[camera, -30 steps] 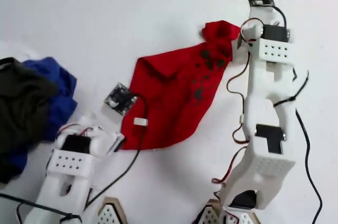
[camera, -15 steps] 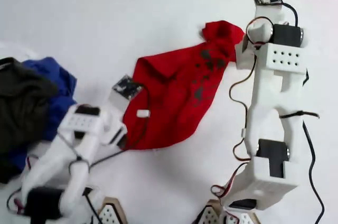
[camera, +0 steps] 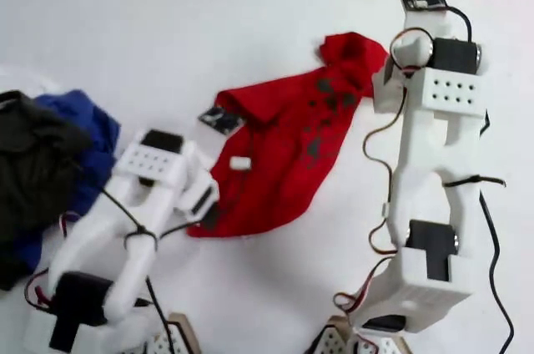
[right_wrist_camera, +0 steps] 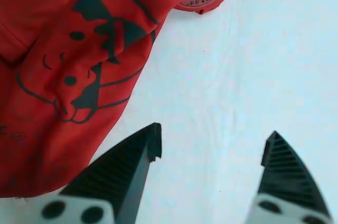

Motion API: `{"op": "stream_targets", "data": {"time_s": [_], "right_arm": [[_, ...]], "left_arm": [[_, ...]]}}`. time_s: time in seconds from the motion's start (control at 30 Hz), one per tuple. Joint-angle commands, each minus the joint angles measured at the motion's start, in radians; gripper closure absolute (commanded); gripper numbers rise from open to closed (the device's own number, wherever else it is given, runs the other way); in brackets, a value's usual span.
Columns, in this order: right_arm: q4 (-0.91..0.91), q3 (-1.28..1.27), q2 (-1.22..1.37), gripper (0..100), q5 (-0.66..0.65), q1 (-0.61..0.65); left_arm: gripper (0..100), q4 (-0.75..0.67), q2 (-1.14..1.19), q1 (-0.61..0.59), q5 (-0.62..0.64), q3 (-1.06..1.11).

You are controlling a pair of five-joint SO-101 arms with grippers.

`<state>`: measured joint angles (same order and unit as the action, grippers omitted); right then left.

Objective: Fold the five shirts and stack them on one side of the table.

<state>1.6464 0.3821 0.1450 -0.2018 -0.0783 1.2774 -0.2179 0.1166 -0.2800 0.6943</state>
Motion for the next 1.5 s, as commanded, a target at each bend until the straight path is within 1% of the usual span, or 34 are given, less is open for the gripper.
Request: {"op": "stream_targets", "data": {"time_s": [0.0,0.17,0.4,0.47,0.5,0.57,0.6,0.63,0.7,0.87,0.97,1.03,1.1,1.2,1.4,1.47], "right_arm": [[0.01,0.037,-0.071,69.1,-0.005,-0.007],[0.019,0.037,-0.071,69.1,-0.005,-0.01],[0.024,0.037,-0.065,69.1,-0.005,-0.008],[0.024,0.037,-0.062,70.6,-0.005,-0.005],[0.024,0.035,-0.062,72.7,-0.005,-0.004],[0.022,0.035,-0.062,78.2,-0.005,-0.002],[0.021,0.035,-0.062,81.0,-0.005,-0.002],[0.019,0.035,-0.062,83.4,-0.003,-0.002],[0.018,0.035,-0.061,87.0,0.0,-0.002],[0.004,-0.008,-0.061,90.6,0.005,-0.002],[-0.047,-0.12,-0.064,92.6,0.005,-0.001],[-0.09,-0.213,-0.071,92.9,0.003,0.005],[-0.122,-0.301,-0.084,92.9,-0.003,0.022],[-0.183,-0.434,-0.136,92.7,-0.003,0.082],[-0.418,-0.753,-0.338,92.3,-0.031,0.283],[-0.509,-0.867,-0.381,88.6,0.015,0.332]], "left_arm": [[76,-0.035,0.025,0.002,0.008,0.018],[76,-0.084,0.13,-0.034,0.002,0.035],[76,-0.129,0.255,-0.031,0.0,0.016],[79,-0.121,0.258,-0.031,0.0,-0.008],[83,-0.12,0.258,-0.031,0.002,-0.022],[96,-0.098,0.258,-0.031,0.008,-0.068],[99,-0.08,0.258,-0.031,0.009,-0.096],[96,-0.054,0.258,-0.031,0.011,-0.125],[97,0.0,0.258,-0.031,0.011,-0.193],[97,0.16,0.256,-0.031,0.011,-0.389],[97,0.265,0.256,-0.031,0.017,-0.519],[97,0.338,0.256,-0.034,0.054,-0.613],[97,0.408,0.256,-0.034,0.083,-0.705],[97,0.494,0.256,-0.037,0.118,-0.837],[97,0.503,0.256,-0.063,0.19,-0.97],[97,0.5,0.256,-0.086,0.201,-0.993]]}}
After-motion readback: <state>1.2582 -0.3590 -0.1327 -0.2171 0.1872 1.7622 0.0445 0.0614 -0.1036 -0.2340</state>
